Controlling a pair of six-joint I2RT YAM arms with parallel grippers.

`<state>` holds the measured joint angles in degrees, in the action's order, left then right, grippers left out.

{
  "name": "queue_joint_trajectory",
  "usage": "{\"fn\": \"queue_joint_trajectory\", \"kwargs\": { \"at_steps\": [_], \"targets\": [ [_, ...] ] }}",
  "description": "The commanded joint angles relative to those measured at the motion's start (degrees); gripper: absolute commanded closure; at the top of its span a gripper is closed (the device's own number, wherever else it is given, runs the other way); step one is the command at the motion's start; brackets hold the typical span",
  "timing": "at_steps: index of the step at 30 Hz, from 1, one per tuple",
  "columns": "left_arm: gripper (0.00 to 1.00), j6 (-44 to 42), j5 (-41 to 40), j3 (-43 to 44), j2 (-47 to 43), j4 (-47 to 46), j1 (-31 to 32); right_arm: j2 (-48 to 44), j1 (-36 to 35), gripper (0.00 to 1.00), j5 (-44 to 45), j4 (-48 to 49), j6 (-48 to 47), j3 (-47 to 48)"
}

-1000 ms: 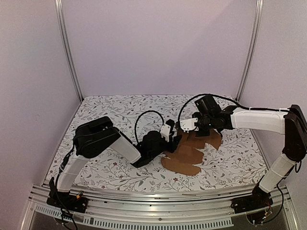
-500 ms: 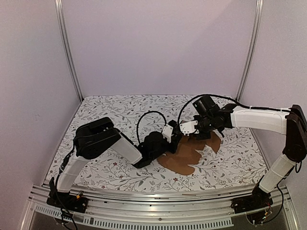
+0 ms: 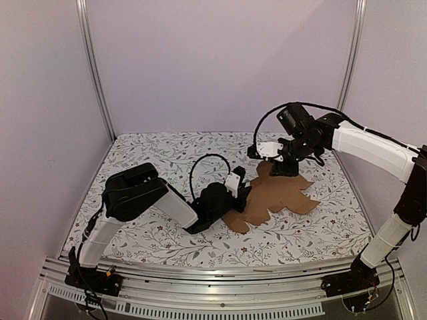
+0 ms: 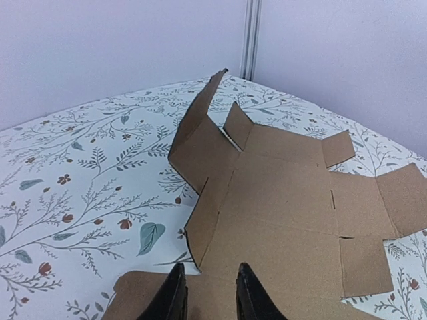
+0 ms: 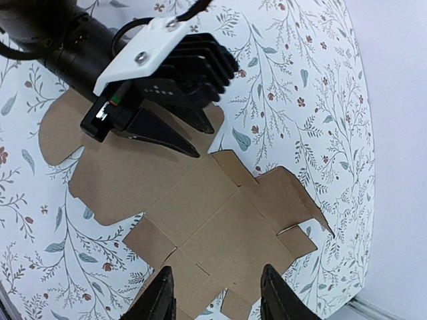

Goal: Fold the paper box

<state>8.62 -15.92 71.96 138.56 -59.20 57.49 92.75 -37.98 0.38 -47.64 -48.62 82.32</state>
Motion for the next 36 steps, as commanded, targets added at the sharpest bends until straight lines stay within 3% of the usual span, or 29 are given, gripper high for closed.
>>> {"fn": "queue_joint_trajectory", "kwargs": {
  "at_steps": [1,9,16,22,33,36],
  "targets": [
    [0.73,0.3,0.5,-1.4,-3.0,-0.9,0.1,-1.3,8.0,0.56,-6.3,-5.2,6.9,5.7],
    [0.66,-0.4,5.2,-5.9,-10.5,1.6,-0.2,10.2,26.2,0.50,-12.8,-7.9,20.7,11.8],
    [0.63,2.4,14.0,-8.1,-17.4,16.2,-0.8,24.7,36.6,0.44,-18.3,-15.7,31.3,18.7],
    [0.72,8.3,21.4,-9.5,-18.7,27.3,-1.2,33.3,37.5,0.41,-22.8,-18.7,32.2,20.9],
    [0.79,16.3,25.8,-7.6,-12.0,29.4,-2.5,42.4,37.5,0.41,-26.7,-22.3,31.0,25.3],
    [0.80,17.8,26.0,-7.0,-10.4,28.8,-2.7,43.7,37.5,0.50,-30.7,-23.3,30.7,26.1]
  ]
}}
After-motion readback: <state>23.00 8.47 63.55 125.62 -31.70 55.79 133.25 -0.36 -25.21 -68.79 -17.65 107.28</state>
